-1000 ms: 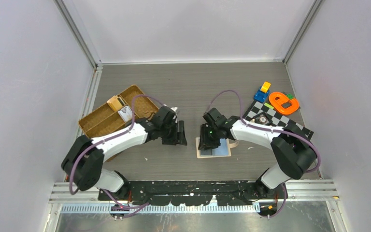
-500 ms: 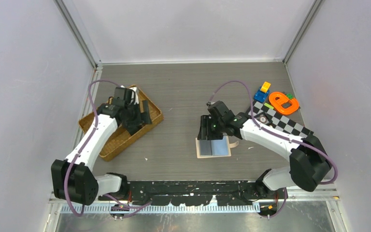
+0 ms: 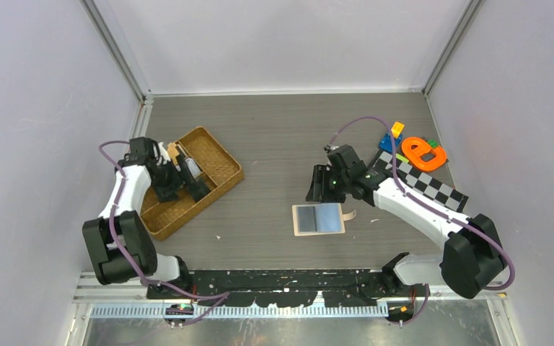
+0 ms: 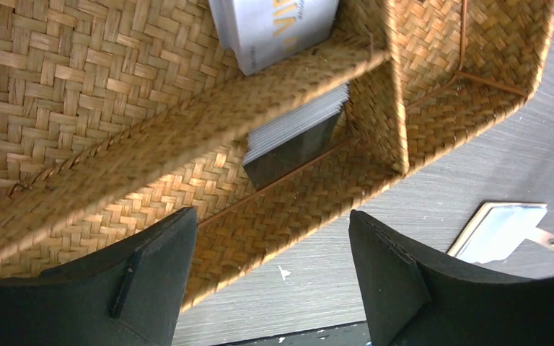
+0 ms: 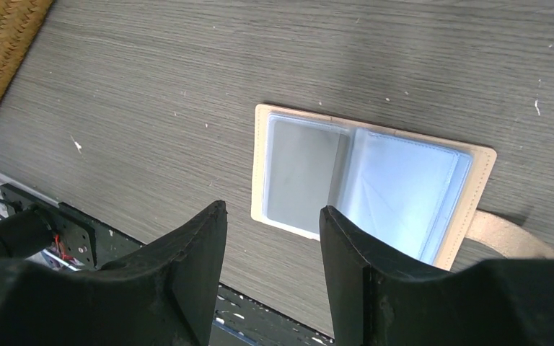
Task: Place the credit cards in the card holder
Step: Turn over the card slot in the card holder, then pick up the credit card from the storage box.
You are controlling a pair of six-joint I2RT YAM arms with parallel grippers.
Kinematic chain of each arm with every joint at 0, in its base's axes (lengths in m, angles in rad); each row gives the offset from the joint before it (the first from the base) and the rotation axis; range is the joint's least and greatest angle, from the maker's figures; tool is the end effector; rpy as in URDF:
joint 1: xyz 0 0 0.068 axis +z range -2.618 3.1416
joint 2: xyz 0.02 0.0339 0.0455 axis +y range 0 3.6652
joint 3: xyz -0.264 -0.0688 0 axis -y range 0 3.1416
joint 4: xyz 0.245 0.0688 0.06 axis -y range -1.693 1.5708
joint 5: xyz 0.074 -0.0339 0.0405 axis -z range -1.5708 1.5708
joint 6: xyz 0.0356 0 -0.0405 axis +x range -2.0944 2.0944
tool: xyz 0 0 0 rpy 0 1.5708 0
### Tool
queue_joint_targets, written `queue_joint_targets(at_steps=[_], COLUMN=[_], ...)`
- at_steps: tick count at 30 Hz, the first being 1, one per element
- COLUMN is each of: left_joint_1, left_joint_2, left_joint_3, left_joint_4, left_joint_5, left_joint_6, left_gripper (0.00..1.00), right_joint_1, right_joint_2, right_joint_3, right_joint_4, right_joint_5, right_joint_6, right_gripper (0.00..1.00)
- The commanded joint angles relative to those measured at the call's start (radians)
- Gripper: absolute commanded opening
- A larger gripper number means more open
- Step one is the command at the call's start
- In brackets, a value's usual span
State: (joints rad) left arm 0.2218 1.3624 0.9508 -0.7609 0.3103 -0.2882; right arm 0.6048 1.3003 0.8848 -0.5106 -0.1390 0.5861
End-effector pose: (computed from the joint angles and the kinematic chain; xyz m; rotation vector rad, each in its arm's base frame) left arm 0.2519 0.0457 0.2293 -0.6033 2.6550 -0.4436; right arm 0.2139 0.1539 0.2366 -0.0851 2.6098 0.6395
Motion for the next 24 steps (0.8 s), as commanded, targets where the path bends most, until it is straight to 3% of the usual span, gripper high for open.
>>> queue_joint_targets(at_steps=[1,10,17,24], left_joint_1=[0.039,0.054,0.057,0.060], left_joint_2=[0.054,0.170,0.212,0.226], left_joint_3=[0.009,0.051,0.073,0.080], left_joint_4=[0.055,0.071,0.056,0.062], left_joint_5=[0.120,0.093,0.039,0.032], left_joint_6=[-0.003,-0.005,0.007,0.007], left_gripper=[0.78,0.71,0.53,0.44], right_joint_1=[-0.014,-0.025,-0.034,-0.040], right_joint_2=[-0.051,-0.062,-0.068,-0.079], right_joint_3=[-0.010,-0.015,-0.027,-0.039], right_joint_4=[-0.003,-0.003,-0.002,-0.002], right_joint_5=[-0.028,-0.043,-0.054,-0.062], right_joint_6=[-0.025,-0.025,-0.025,-0.026], right_gripper=[0.56,0.56,0.55,0.54])
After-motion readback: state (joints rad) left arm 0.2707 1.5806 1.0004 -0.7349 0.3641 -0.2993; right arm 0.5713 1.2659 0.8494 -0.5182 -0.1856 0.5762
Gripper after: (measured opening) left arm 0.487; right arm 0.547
